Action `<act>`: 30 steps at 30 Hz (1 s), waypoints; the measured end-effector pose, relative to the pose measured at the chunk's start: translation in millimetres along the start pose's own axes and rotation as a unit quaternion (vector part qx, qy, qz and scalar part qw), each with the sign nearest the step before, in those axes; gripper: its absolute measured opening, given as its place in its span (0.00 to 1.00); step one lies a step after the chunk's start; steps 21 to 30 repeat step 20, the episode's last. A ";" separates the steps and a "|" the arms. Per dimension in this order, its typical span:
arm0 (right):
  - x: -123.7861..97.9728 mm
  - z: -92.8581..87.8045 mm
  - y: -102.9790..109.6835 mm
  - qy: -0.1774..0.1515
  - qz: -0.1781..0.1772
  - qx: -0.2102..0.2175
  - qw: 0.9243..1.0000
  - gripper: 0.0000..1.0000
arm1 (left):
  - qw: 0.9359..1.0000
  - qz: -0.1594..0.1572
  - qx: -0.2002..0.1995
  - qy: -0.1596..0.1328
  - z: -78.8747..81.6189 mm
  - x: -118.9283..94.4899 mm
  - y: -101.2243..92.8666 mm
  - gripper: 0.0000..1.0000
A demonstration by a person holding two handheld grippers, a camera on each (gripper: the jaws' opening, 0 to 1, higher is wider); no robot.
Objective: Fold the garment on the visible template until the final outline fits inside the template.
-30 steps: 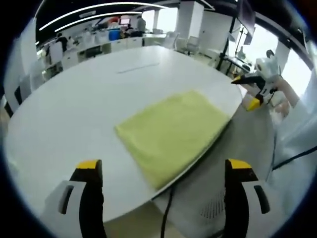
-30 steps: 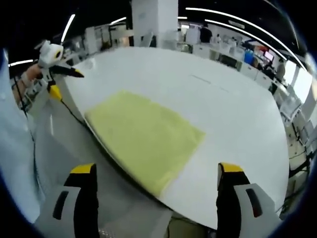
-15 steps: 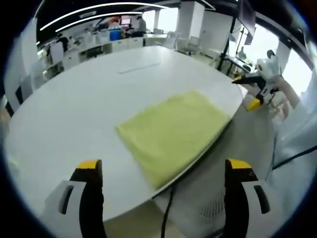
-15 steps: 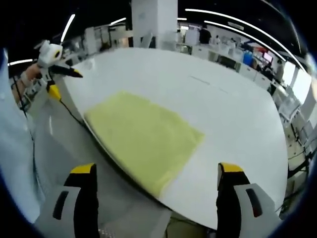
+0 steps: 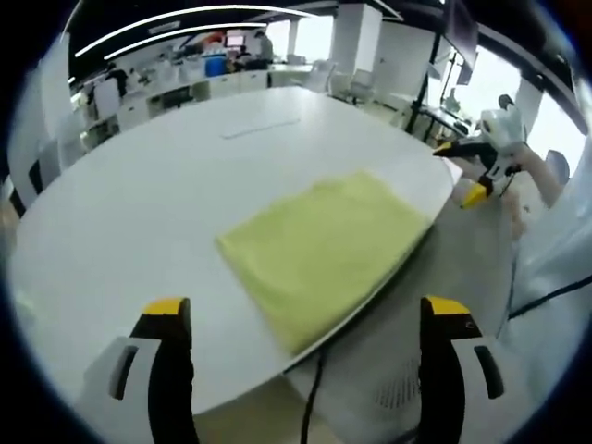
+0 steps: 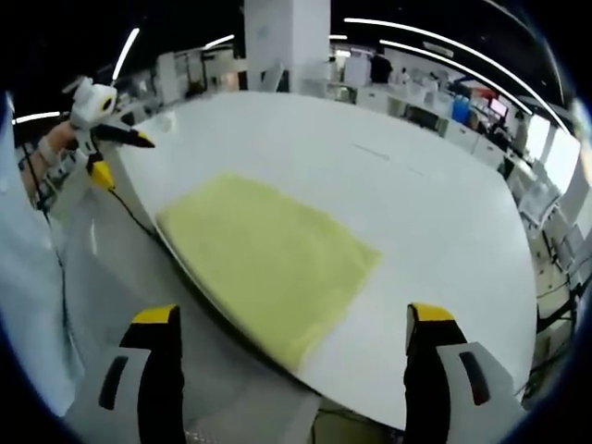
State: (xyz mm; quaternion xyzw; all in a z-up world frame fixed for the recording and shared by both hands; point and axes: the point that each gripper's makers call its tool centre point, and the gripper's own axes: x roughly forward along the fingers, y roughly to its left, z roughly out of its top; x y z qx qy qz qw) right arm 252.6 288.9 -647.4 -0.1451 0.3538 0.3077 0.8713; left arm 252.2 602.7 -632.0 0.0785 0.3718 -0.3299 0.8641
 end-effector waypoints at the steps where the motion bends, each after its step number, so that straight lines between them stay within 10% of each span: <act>1: -0.1 0.9 0.3 -0.001 0.000 0.000 1.000 1.00 | 1.000 0.000 0.001 -0.001 0.5 -0.3 0.0 1.00; 30: 8.1 6.7 4.4 0.000 0.012 -0.003 1.000 1.00 | 1.000 0.005 -0.008 0.003 -2.6 -0.8 4.9 0.99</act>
